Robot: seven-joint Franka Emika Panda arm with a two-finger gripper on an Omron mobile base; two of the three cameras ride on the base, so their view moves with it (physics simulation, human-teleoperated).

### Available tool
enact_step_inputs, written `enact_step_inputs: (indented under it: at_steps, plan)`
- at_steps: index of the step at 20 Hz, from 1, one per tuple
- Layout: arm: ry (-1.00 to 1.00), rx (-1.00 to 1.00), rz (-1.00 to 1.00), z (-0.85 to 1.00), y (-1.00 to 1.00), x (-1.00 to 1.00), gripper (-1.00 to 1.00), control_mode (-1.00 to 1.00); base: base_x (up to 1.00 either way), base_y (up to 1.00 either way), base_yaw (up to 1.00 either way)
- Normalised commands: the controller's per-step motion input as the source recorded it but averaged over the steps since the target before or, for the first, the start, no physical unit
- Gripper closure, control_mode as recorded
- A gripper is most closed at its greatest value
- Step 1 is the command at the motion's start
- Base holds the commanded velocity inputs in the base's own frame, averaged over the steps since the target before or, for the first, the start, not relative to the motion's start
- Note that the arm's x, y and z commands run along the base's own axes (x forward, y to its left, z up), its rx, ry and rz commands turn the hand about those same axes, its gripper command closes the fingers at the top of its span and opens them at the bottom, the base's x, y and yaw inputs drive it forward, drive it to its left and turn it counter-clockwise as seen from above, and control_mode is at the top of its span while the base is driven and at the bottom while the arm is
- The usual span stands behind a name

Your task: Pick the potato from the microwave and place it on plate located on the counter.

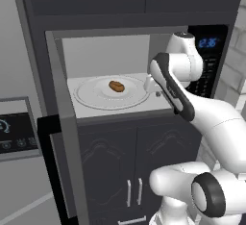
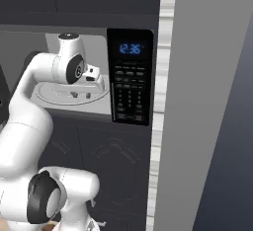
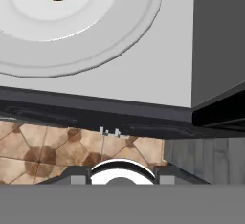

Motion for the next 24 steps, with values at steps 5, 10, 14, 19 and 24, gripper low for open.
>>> enact_step_inputs:
  at_steps: [5, 10, 14, 19, 24]
  plan:
    - [-0.06, 0.00, 0.01, 0.00, 0.07, -0.30, -1.00, -1.00, 0.00, 0.00, 0.00]
    - [-0.36, 0.00, 0.10, -0.03, 0.46, -0.97, -1.00, -1.00, 0.00, 0.00, 0.00]
    - [-0.18, 0.00, 0.22, -0.03, 0.49, -0.89, -1.00, -1.00, 0.00, 0.00, 0.00]
    - [-0.16, 0.02, 0.19, 0.03, 0.49, -0.05, -1.00, -1.00, 0.00, 0.00, 0.00]
    - [-0.01, 0.01, 0.05, 0.13, 0.40, 0.47, -1.00, -1.00, 0.00, 0.00, 0.00]
